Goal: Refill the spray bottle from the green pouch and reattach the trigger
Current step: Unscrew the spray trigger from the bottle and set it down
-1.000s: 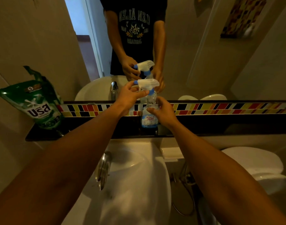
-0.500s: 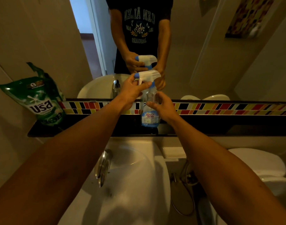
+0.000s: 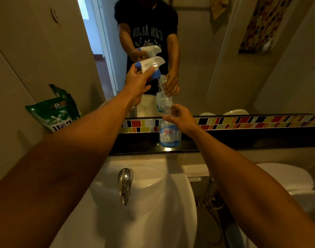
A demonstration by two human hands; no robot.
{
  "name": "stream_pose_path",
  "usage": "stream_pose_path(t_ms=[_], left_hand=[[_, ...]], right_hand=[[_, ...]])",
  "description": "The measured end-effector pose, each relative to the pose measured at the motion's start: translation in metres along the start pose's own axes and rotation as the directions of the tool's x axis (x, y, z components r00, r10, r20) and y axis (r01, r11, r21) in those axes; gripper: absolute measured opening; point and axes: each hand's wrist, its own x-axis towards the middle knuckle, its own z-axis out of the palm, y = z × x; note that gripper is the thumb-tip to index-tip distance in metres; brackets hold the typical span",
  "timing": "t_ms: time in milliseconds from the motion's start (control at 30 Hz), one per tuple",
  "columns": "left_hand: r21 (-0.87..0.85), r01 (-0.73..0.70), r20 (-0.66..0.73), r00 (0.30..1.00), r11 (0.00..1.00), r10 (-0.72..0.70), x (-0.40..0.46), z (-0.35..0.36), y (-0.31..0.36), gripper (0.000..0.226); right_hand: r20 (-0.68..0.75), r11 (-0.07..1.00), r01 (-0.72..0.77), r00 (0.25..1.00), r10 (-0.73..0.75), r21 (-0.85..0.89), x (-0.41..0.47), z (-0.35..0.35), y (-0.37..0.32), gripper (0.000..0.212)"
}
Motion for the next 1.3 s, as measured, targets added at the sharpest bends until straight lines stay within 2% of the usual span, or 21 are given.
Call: stream_pose_path(t_ms=[100, 200, 400, 600, 733, 933, 1067, 1300], left_hand=[[0.062, -0.069, -0.034, 0.997, 0.996, 0.071, 0.001, -0.012, 0.016, 0.04], [0.064, -0.106, -0.041, 0.993, 0.992, 0.109, 0.0, -0.026, 0.028, 0.033], [0.006, -0.096, -0.05, 0.994, 0.995, 0.096, 0.002, -0.054, 0.049, 0.024], [-0.011, -0.079, -0.077, 0.994, 0.997, 0.078, -0.002, -0.081, 0.056, 0.038], [-0.011, -0.061, -0.118, 0.991, 0.998, 0.059, -0.007, -0.091, 0.055, 0.039], [-0.031, 0.041, -0.097, 0.994, 0.999, -0.044, -0.013, -0.115, 0.041, 0.041], [0.103, 0.11, -0.197, 0.976, 0.989, -0.088, -0.018, -0.129, 0.025, 0.037], [0.073, 0.226, -0.269, 0.942, 0.971, -0.199, -0.033, -0.139, 0.002, 0.022]], right_hand=[[-0.01, 0.999, -0.018, 1.0, 0.017, -0.031, -0.005, 0.002, 0.003, 0.048], [-0.022, 0.999, -0.038, 0.999, 0.037, -0.037, -0.012, 0.004, 0.002, 0.049], [-0.047, 0.996, -0.076, 0.996, 0.073, -0.051, -0.026, 0.004, 0.0, 0.051], [-0.072, 0.991, -0.1, 0.993, 0.093, -0.093, -0.036, 0.003, -0.005, 0.047], [-0.102, 0.99, -0.098, 0.991, 0.088, -0.097, -0.039, 0.002, -0.008, 0.05], [-0.153, 0.995, -0.077, 0.986, 0.066, -0.066, -0.039, -0.001, -0.016, 0.047], [-0.182, 0.997, -0.069, 0.981, 0.061, -0.041, -0.037, 0.0, -0.021, 0.042], [-0.213, 0.994, -0.112, 0.971, 0.113, 0.015, -0.034, 0.003, -0.022, 0.046]])
